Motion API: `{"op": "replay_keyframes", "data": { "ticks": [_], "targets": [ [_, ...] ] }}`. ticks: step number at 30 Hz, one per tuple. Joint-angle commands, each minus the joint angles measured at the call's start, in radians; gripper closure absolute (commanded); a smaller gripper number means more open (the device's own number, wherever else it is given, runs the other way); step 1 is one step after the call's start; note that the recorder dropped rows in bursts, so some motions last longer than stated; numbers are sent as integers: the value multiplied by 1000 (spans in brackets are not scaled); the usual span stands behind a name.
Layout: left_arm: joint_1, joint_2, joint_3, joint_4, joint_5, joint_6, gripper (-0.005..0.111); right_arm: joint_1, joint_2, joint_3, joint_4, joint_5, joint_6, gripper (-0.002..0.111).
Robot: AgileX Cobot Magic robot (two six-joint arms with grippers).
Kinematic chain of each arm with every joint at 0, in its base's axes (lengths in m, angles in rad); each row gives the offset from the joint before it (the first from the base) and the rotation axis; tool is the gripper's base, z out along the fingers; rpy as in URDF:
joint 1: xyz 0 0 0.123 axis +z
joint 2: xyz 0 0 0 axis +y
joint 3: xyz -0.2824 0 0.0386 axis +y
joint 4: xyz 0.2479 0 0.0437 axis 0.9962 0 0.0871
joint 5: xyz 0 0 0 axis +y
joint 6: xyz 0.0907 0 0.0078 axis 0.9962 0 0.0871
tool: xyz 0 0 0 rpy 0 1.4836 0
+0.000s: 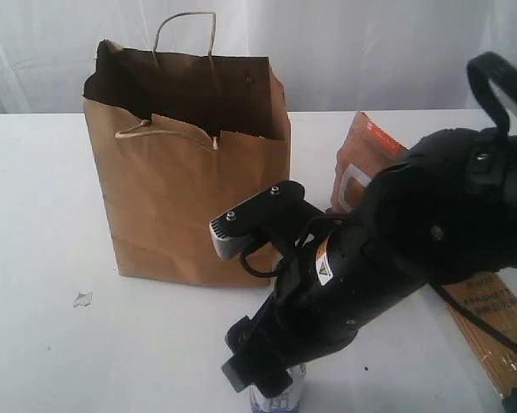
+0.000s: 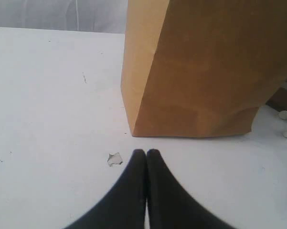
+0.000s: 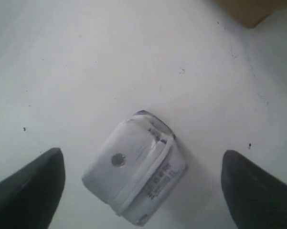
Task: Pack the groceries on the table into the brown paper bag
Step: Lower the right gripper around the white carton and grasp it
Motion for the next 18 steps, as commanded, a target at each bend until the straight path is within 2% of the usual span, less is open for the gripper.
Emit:
{"op": "replay_keyframes", "data": {
  "ticks": [1,13,18],
  "targets": [
    [0,-5,3,-7,-3,-2,107,-11,28,-4,-4,-6,52,26],
    [0,-5,3,-7,-3,-2,107,-11,112,0,33,-34,127,27],
    [0,-5,3,-7,-3,-2,107,-11,150,0,33,-65,127,50]
  ]
}}
